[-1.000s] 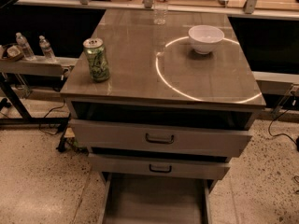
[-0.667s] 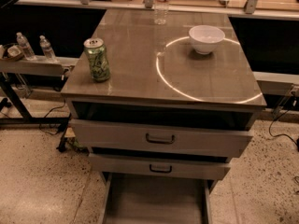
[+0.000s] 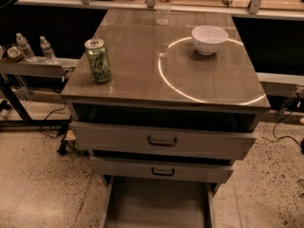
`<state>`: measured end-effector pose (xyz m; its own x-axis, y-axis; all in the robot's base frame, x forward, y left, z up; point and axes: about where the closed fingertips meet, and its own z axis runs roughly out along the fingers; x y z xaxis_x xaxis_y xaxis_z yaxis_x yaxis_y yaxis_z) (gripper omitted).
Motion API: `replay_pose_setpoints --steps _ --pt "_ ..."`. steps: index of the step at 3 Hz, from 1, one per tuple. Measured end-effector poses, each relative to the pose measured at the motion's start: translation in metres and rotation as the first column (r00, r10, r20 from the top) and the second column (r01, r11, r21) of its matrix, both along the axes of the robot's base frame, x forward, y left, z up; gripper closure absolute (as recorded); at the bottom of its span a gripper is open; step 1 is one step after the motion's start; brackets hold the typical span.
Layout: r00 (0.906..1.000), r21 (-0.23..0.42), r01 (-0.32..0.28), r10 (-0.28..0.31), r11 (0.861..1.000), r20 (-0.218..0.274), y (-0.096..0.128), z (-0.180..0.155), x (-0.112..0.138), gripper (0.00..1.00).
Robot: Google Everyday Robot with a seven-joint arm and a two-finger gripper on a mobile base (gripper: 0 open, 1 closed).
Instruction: Close bottom drawer
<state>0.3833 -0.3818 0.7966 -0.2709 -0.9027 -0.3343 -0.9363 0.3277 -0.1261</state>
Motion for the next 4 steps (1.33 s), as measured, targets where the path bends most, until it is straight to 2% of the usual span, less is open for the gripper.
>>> replay_pose_setpoints --steps 2,3,4 --pt "0.9988 0.059 0.015 -0.013 0.998 -0.047 0.014 -0.106 -0.031 0.00" --pt "0.9962 0.114 -0.024 0.033 0.993 -0.080 0.032 -0.167 -0.045 0.00" --pt "0.9839 0.210 -0.045 0.079 0.977 -0.160 0.060 -0.247 -0.065 0.00"
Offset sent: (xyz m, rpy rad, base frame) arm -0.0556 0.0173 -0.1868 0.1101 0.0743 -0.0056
